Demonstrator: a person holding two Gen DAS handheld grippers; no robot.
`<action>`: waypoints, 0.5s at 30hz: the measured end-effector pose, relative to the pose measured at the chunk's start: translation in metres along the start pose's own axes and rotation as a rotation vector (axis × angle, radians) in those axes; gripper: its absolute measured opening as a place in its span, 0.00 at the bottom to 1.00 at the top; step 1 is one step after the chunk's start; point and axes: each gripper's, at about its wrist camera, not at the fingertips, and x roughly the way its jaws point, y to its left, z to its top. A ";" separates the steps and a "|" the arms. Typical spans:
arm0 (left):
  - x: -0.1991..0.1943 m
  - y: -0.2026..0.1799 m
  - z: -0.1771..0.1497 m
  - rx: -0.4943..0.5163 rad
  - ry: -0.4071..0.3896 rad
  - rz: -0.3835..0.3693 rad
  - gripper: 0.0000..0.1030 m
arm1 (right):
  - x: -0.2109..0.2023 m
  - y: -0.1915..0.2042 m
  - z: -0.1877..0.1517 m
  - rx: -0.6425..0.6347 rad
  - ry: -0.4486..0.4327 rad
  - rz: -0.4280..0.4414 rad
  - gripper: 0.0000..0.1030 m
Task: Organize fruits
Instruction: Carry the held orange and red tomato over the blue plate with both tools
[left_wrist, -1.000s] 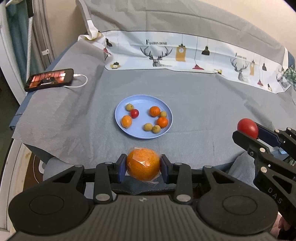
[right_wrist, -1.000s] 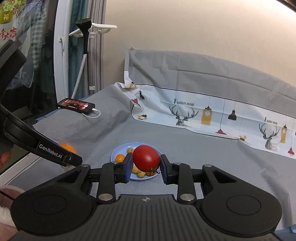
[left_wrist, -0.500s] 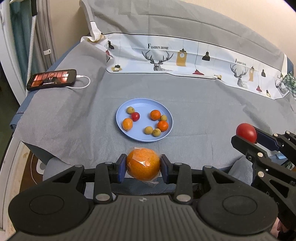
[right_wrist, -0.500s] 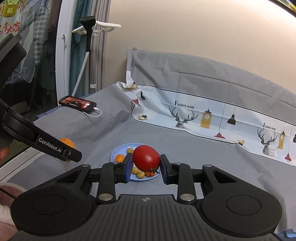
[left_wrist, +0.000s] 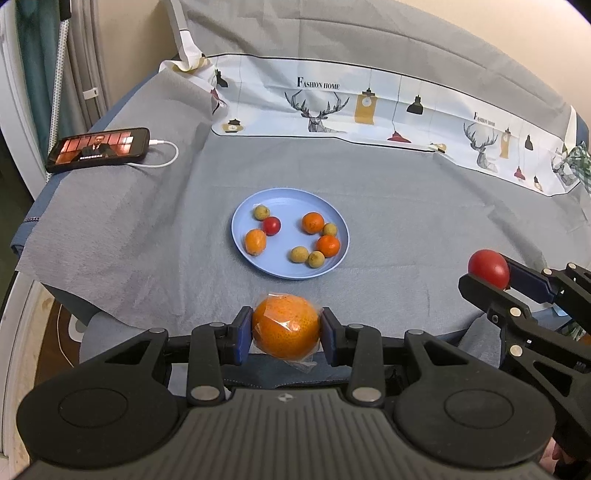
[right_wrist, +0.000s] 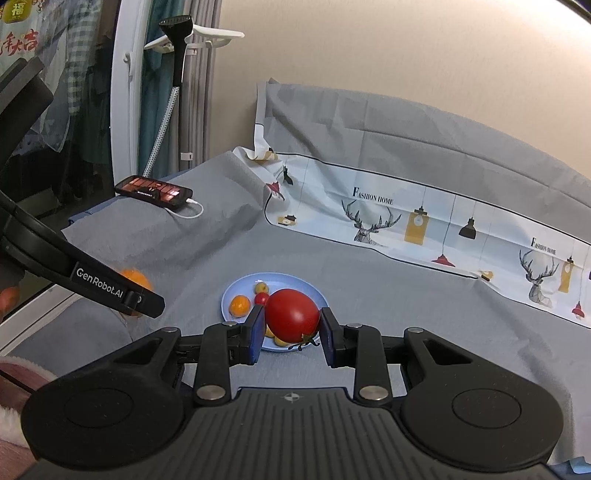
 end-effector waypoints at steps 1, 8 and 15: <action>0.002 0.000 0.001 0.001 0.003 0.001 0.41 | 0.002 0.000 0.000 0.000 0.004 0.000 0.32; 0.019 0.004 0.017 0.004 0.016 0.010 0.41 | 0.021 -0.002 0.004 -0.007 0.033 0.004 0.32; 0.048 0.007 0.042 -0.005 0.046 -0.001 0.41 | 0.055 -0.005 0.010 0.014 0.082 0.022 0.32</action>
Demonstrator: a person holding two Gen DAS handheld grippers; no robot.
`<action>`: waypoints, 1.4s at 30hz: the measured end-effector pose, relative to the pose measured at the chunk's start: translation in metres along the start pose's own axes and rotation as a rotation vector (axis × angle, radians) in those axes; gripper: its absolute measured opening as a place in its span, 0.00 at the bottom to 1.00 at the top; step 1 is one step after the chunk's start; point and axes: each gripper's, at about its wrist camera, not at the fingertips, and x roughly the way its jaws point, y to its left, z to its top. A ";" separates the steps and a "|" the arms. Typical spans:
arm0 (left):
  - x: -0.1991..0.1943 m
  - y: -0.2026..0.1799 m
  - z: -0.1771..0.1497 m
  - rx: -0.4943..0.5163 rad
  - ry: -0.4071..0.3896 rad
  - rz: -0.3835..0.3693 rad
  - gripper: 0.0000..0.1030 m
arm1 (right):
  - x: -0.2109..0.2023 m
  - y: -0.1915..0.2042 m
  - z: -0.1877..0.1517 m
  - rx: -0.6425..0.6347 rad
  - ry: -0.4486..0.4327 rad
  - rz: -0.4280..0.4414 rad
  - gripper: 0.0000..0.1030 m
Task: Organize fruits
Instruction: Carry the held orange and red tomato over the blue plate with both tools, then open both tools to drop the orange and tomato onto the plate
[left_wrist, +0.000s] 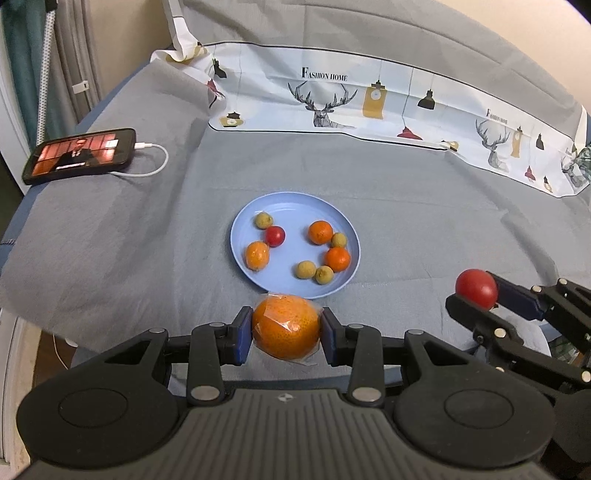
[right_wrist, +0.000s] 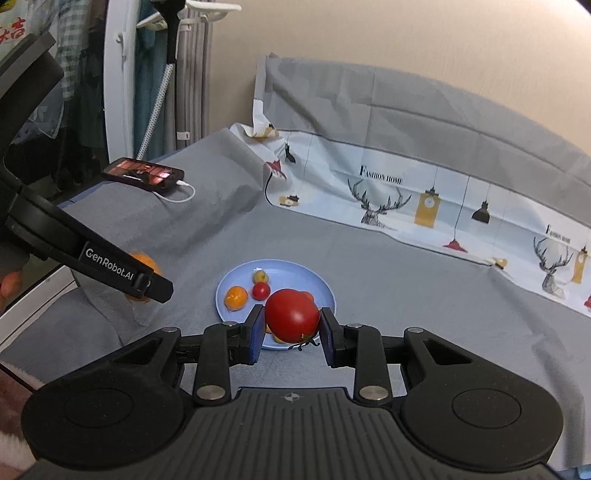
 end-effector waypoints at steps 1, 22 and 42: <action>0.006 0.001 0.004 -0.002 0.008 0.000 0.41 | 0.005 -0.001 0.001 0.006 0.006 0.003 0.32; 0.177 0.001 0.093 0.037 0.138 0.046 0.40 | 0.190 -0.024 0.009 0.063 0.181 0.054 0.32; 0.138 -0.008 0.088 0.052 0.093 0.106 1.00 | 0.176 -0.035 0.008 0.093 0.217 0.027 0.96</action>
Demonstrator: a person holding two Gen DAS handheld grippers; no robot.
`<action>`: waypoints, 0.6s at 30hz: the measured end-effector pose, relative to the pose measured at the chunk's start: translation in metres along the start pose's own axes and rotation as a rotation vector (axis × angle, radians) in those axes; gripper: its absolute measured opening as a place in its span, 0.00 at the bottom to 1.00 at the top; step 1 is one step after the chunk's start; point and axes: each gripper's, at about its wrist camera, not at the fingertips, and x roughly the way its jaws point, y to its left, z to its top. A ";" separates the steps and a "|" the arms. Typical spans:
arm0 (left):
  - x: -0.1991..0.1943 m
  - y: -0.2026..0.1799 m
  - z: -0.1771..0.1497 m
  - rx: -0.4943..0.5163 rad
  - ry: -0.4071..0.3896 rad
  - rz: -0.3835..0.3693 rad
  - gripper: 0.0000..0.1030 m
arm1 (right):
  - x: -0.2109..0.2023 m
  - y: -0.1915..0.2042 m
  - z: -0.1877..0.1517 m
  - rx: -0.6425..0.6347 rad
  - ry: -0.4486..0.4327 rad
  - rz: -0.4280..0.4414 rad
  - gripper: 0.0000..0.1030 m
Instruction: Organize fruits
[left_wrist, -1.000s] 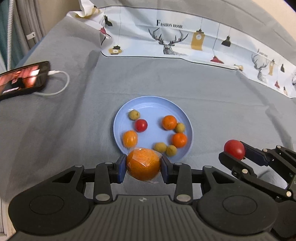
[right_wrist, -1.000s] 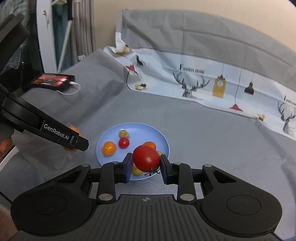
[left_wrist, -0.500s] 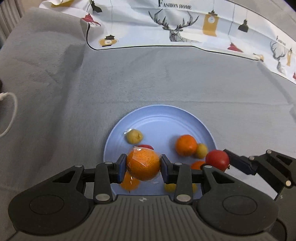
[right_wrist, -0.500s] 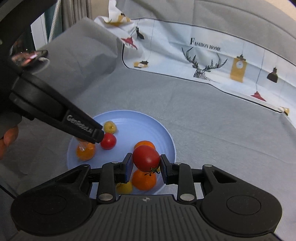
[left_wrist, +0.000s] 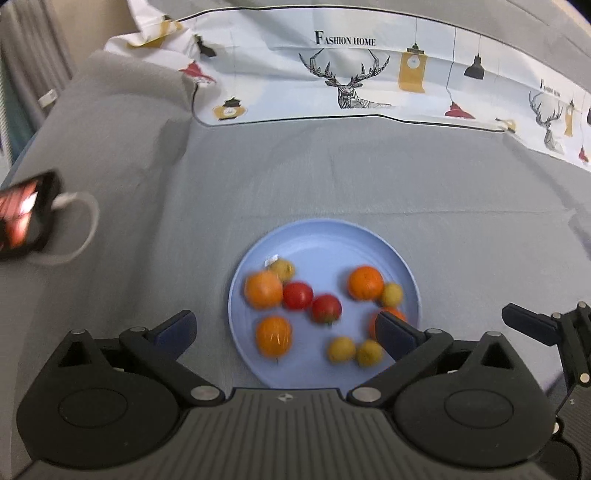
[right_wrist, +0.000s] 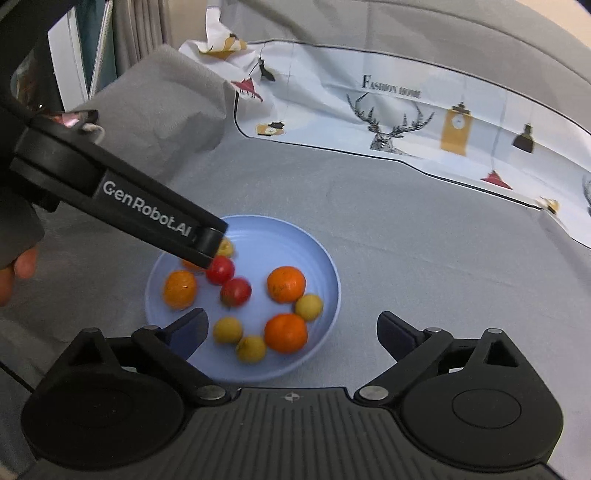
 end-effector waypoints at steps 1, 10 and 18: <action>-0.008 0.001 -0.005 -0.010 0.000 -0.004 1.00 | -0.009 0.000 -0.002 0.005 -0.005 -0.003 0.97; -0.077 0.005 -0.059 -0.038 -0.039 0.001 1.00 | -0.086 0.019 -0.028 0.001 -0.099 -0.085 0.99; -0.100 0.006 -0.086 -0.039 -0.072 0.026 1.00 | -0.112 0.031 -0.048 0.002 -0.130 -0.140 0.99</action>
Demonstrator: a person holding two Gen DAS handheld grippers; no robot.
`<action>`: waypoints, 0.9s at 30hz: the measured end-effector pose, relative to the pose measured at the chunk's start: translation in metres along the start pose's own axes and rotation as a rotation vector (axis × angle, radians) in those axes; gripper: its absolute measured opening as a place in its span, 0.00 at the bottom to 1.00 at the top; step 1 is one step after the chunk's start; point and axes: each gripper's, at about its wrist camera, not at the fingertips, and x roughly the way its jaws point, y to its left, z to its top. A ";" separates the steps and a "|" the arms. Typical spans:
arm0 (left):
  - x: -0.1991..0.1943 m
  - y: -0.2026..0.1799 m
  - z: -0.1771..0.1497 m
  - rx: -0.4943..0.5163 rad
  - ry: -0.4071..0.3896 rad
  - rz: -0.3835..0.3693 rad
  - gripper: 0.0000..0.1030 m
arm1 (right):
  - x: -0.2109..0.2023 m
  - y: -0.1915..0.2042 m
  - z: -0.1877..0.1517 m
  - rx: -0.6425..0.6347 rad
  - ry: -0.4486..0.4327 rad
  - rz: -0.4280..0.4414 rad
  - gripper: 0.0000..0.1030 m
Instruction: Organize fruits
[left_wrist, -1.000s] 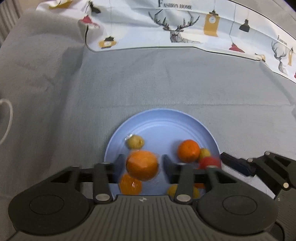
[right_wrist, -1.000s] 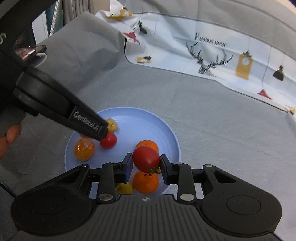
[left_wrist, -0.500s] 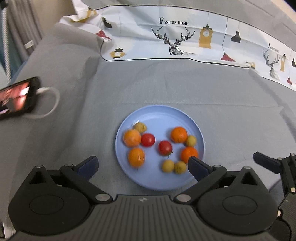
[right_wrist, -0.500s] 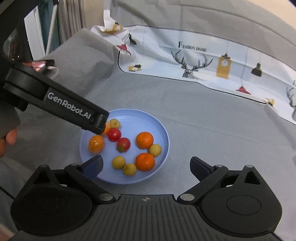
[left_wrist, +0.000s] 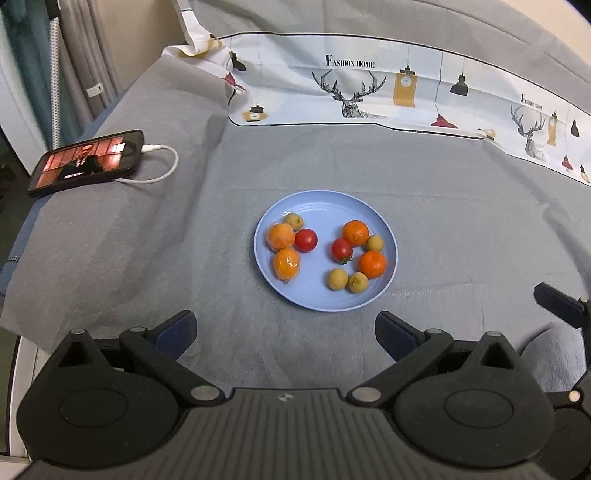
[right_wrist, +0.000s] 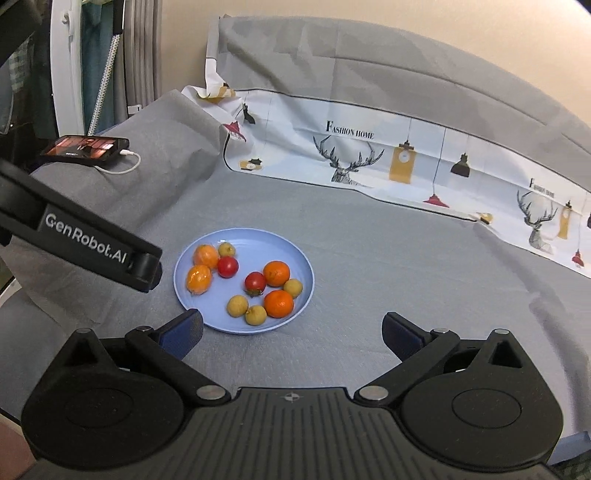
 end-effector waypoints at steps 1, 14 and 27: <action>-0.002 0.000 -0.002 -0.001 -0.003 0.002 1.00 | -0.002 0.000 0.000 -0.003 -0.008 -0.004 0.99; -0.007 -0.004 -0.008 0.022 -0.010 0.070 1.00 | -0.017 0.001 -0.002 -0.017 -0.042 -0.029 0.99; -0.004 -0.004 -0.010 0.018 0.010 0.094 1.00 | -0.019 0.002 -0.001 -0.017 -0.051 -0.040 0.99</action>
